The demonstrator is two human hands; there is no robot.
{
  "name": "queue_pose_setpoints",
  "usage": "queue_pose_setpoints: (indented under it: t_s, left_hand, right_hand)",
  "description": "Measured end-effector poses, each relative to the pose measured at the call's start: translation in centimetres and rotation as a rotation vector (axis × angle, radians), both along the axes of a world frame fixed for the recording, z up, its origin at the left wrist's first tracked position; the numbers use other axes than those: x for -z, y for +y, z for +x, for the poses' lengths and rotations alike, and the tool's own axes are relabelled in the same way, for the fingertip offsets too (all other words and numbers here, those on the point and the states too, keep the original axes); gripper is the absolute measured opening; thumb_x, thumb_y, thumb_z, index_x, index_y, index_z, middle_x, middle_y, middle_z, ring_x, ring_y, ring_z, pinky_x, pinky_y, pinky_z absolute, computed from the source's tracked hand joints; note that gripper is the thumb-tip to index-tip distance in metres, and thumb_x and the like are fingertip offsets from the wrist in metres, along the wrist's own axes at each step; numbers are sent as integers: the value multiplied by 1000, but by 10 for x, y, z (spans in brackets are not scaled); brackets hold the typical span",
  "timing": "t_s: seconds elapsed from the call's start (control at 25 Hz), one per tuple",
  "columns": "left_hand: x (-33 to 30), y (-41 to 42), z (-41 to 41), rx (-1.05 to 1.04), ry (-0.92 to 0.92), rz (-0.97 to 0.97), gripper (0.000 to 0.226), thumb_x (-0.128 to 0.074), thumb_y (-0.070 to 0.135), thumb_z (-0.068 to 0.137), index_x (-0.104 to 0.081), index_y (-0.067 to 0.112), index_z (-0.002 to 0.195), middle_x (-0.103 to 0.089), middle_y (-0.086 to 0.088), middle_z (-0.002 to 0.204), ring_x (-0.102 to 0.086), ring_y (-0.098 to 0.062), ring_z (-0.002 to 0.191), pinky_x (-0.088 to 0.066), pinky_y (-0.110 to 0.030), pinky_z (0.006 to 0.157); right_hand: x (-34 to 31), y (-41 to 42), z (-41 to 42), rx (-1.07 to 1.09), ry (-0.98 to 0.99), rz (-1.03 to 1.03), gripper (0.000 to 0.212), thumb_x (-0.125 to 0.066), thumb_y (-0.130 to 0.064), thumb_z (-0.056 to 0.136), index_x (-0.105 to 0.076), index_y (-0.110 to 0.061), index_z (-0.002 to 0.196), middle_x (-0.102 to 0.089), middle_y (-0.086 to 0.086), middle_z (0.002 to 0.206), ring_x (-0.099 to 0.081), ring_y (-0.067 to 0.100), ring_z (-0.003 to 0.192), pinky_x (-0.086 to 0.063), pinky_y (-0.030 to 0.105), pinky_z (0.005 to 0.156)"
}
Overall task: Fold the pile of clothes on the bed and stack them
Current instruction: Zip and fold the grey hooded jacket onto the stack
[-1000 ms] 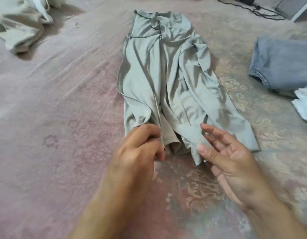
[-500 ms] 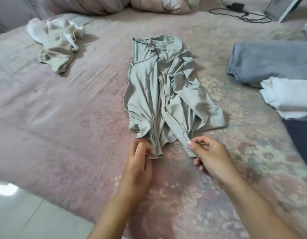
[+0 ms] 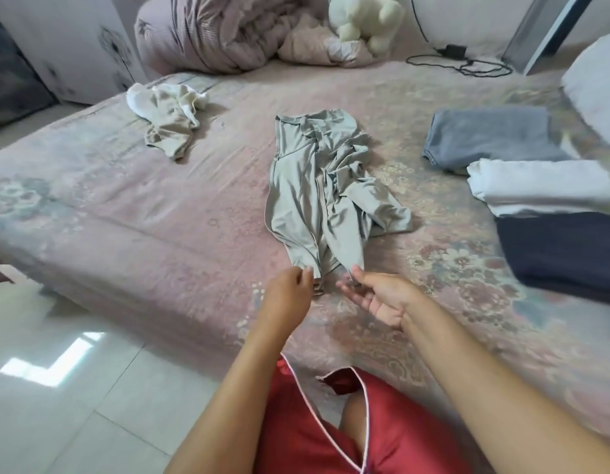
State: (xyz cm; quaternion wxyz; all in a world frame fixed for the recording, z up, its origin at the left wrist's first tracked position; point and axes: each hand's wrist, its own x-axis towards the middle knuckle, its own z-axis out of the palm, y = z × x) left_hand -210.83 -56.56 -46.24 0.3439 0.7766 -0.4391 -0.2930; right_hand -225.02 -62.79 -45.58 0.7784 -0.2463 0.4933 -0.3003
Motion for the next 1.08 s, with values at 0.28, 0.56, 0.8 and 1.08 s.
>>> queue_pose_setpoints:
  t_s: [0.28,0.56,0.8,1.08]
  left_hand:
    - [-7,-12,-43,-165,951,42,19,-61,18,93,-65,4,81,-63,-7,66,-60,-15,51,-52,-25,55]
    - [-1,-17,-27,-160,931,-28,5,-67,6,86,-66,6,82,-65,-5,62,-60,-13,49,-52,-24,56]
    - [-2,-22,-33,-242,965,-99,4,-68,4,85,-66,1,88,-61,-4,57,-52,-11,43,-47,-19,45]
    - [-1,-21,-37,-256,780,-185,4,-69,6,85,-68,7,81,-62,0,61,-56,-9,51,-49,-20,50]
  right_hand:
    - [-2,31,9,104,308,-267,8,-58,-8,93,-65,-10,89,-62,3,70,-54,7,49,-45,17,45]
    - [9,51,17,370,269,-359,15,-67,-3,85,-56,-12,91,-68,7,79,-65,14,65,-52,23,60]
    - [10,49,20,368,144,-244,15,-66,-2,86,-66,-14,95,-72,0,70,-65,4,59,-49,14,54]
    - [16,47,27,323,184,-256,11,-64,-3,88,-72,-9,84,-68,-2,62,-58,2,54,-46,13,52]
